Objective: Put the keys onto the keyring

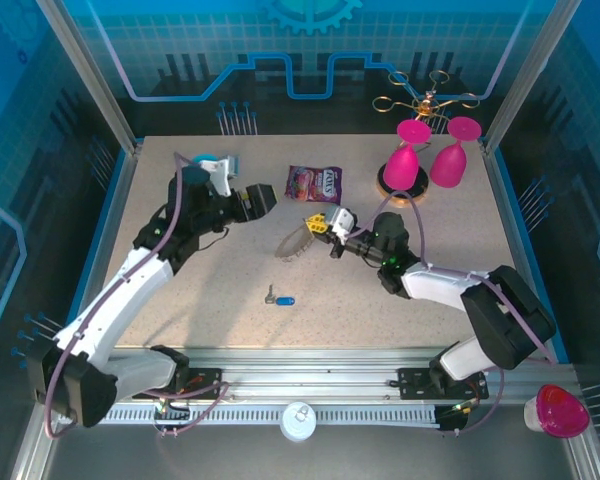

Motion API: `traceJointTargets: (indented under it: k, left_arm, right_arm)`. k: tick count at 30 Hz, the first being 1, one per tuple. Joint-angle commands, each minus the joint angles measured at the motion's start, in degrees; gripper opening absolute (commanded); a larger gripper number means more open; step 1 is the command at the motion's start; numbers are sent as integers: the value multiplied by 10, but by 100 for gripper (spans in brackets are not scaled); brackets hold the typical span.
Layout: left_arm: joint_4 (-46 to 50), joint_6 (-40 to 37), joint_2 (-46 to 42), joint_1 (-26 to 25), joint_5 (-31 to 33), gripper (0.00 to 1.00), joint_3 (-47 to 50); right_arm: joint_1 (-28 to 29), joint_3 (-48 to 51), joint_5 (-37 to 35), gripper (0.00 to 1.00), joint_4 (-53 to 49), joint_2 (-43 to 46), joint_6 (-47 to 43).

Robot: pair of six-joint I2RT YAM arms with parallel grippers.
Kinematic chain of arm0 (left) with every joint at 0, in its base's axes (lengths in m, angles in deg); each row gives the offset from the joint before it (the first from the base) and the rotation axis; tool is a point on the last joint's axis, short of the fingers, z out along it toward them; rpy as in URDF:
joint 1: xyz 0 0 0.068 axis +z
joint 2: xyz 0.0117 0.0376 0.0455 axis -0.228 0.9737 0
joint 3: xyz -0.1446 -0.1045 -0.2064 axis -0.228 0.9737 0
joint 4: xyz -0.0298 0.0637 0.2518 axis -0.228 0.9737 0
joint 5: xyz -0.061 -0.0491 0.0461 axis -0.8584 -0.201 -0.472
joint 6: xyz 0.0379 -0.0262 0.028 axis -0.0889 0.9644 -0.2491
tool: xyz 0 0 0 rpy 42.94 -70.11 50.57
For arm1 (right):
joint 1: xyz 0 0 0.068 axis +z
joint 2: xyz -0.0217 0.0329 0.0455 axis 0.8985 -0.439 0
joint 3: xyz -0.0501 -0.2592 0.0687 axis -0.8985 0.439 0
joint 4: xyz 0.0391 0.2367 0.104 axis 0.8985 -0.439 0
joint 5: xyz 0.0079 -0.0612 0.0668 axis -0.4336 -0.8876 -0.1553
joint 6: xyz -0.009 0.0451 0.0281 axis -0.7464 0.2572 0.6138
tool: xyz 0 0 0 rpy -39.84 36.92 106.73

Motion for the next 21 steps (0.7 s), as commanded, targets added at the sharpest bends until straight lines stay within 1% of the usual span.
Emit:
traceJointTargets:
  k: [1,3,4,5,8,10,11,15,17,21]
  left_arm:
    - [-83,-296,-9,2,-72,78,39]
    - [-50,-373,-6,2,-124,76,32]
    - [-28,-415,-3,2,-153,74,25]
    - [-13,-440,0,2,-176,71,20]
    - [3,-492,7,1,-230,61,19]
    - [-13,-525,6,-1,-282,58,35]
    - [-19,-539,5,-5,-297,58,44]
    - [-18,-571,14,-26,-308,57,57]
    - [-32,-565,19,-30,-311,54,60]
    - [-91,-542,21,-36,-325,47,77]
  right_arm:
    - [-20,-16,114,0,19,18,82]
    - [-28,-18,144,0,35,20,104]
    - [-30,-19,156,0,40,22,110]
    - [-31,-19,165,0,43,24,114]
    - [-33,-22,196,0,55,28,121]
    - [-33,-20,211,0,84,25,137]
    - [-33,-20,217,0,95,24,146]
    - [-33,-24,239,0,142,14,187]
    - [-33,-27,251,0,158,10,203]
    - [-33,-28,264,0,177,6,215]
